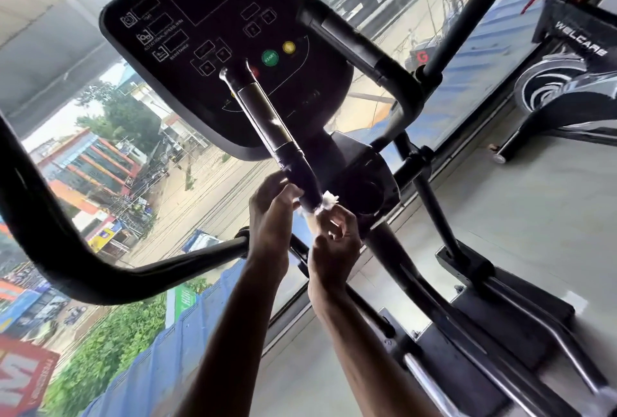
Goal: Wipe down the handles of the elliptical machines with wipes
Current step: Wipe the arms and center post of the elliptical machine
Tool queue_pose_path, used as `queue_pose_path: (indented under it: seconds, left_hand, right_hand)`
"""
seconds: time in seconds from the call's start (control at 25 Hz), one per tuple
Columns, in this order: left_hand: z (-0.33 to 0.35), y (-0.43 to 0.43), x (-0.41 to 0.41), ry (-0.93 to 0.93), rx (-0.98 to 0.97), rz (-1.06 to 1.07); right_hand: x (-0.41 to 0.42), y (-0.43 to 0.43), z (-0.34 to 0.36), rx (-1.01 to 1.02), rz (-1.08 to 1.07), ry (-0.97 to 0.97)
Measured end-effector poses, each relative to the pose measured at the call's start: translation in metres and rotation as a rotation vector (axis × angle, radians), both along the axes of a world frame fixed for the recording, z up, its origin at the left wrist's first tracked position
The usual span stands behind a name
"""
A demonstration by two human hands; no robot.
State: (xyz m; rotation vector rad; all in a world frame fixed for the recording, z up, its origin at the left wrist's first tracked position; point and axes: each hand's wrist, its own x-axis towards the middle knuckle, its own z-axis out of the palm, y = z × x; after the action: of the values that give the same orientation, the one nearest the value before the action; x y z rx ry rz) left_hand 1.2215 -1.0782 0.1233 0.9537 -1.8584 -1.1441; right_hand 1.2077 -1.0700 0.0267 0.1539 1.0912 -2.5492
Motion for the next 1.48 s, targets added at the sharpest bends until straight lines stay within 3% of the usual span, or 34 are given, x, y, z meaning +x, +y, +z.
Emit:
queue_pose_path:
  seconds: [0.24,0.48,0.68,0.88,1.04,1.12,1.24,1.36,1.48]
  left_hand:
    - [-0.006,-0.007,0.006,-0.012,-0.059,-0.054]
    - [-0.018,0.002,0.002,-0.016,-0.122,0.013]
    - [-0.025,0.005,-0.001,-0.028,-0.198,0.034]
    - [-0.030,0.007,-0.002,-0.011,-0.222,0.052]
    - [-0.034,0.007,-0.002,-0.005,-0.260,0.084]
    - [-0.035,0.007,-0.004,-0.011,-0.283,0.126]
    - [-0.038,0.012,-0.009,0.003,-0.335,0.170]
    - [-0.041,0.017,-0.011,0.007,-0.348,0.176]
    - [-0.044,0.015,-0.011,0.035,-0.372,0.192]
  right_hand:
    - [0.015,-0.020,0.000,-0.114,0.064,-0.216]
    - [0.009,-0.058,-0.018,-0.012,0.168,-0.365]
    - [0.011,-0.047,-0.023,-0.064,0.081,-0.254]
    - [-0.005,-0.073,-0.043,0.154,0.186,-0.261]
    - [0.004,-0.040,-0.023,0.046,-0.005,-0.092]
    - [0.005,-0.038,-0.026,0.101,-0.066,0.008]
    - [-0.010,-0.073,-0.050,0.289,0.077,-0.008]
    - [-0.016,-0.101,-0.075,0.280,0.303,-0.154]
    - [-0.010,-0.066,-0.049,0.172,0.163,-0.081]
